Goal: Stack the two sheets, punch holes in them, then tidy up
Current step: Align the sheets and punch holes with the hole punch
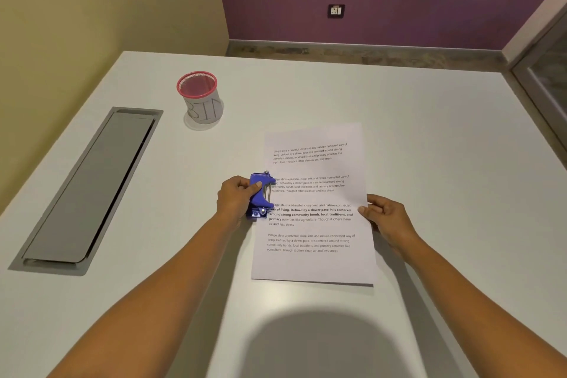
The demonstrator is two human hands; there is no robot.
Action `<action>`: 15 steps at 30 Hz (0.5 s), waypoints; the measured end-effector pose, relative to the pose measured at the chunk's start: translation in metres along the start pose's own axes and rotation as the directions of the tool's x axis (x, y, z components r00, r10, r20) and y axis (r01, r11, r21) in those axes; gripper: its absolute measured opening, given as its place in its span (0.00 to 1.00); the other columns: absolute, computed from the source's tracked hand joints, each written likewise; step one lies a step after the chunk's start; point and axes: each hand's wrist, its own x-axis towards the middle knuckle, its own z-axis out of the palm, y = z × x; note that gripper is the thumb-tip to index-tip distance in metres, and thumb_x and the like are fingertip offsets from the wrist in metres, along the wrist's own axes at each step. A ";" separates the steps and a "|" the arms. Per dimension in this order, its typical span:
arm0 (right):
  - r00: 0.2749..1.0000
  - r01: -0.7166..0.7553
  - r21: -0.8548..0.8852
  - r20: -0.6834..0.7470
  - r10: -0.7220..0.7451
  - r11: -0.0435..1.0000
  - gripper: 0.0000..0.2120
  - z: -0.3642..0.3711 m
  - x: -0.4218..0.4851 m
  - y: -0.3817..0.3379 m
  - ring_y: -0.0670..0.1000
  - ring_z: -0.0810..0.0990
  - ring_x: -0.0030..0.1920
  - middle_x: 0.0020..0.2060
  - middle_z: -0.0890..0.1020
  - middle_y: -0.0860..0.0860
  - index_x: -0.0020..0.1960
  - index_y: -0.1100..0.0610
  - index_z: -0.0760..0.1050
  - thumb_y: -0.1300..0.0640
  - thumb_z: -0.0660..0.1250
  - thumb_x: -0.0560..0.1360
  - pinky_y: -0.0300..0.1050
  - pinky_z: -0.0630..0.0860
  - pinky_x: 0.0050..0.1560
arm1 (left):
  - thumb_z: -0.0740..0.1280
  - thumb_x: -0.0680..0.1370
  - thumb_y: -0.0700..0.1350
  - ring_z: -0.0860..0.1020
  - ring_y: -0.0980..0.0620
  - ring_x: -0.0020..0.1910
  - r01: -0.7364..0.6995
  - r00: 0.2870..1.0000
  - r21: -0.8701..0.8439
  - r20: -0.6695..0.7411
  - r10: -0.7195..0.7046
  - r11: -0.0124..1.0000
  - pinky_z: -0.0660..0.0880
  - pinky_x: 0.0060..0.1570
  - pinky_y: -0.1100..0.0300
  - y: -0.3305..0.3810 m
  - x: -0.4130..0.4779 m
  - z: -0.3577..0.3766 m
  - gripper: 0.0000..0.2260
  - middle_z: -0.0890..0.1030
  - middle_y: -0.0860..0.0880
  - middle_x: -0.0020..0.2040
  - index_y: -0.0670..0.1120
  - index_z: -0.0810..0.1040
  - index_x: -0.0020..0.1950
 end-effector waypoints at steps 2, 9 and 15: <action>1.000 -0.012 0.019 0.004 0.012 1.000 0.11 0.000 0.002 0.003 0.41 0.83 0.33 0.33 0.85 0.44 0.52 0.57 0.77 0.69 0.63 0.75 0.31 0.78 0.35 | 0.70 0.73 0.42 0.73 0.49 0.36 -0.033 0.999 0.045 -0.035 0.035 0.998 0.69 0.36 0.59 -0.001 0.002 0.004 0.11 0.75 0.49 0.35 0.47 0.71 0.34; 0.999 -0.036 0.043 0.002 0.036 0.998 0.11 0.005 0.007 0.005 0.54 0.75 0.41 0.37 0.82 0.57 0.50 0.55 0.79 0.68 0.64 0.74 0.47 0.70 0.44 | 0.68 0.74 0.45 0.70 0.47 0.38 -0.073 0.992 0.219 -0.080 0.093 0.973 0.66 0.40 0.56 -0.005 0.008 0.010 0.13 0.72 0.51 0.34 0.48 0.67 0.34; 0.998 -0.062 0.070 0.000 0.062 0.996 0.12 0.007 0.009 0.008 0.58 0.75 0.46 0.39 0.84 0.57 0.48 0.54 0.79 0.69 0.64 0.74 0.54 0.69 0.51 | 0.69 0.74 0.46 0.72 0.46 0.39 -0.082 0.986 0.311 -0.112 0.122 0.947 0.66 0.39 0.57 -0.004 0.012 0.011 0.11 0.74 0.47 0.38 0.45 0.70 0.37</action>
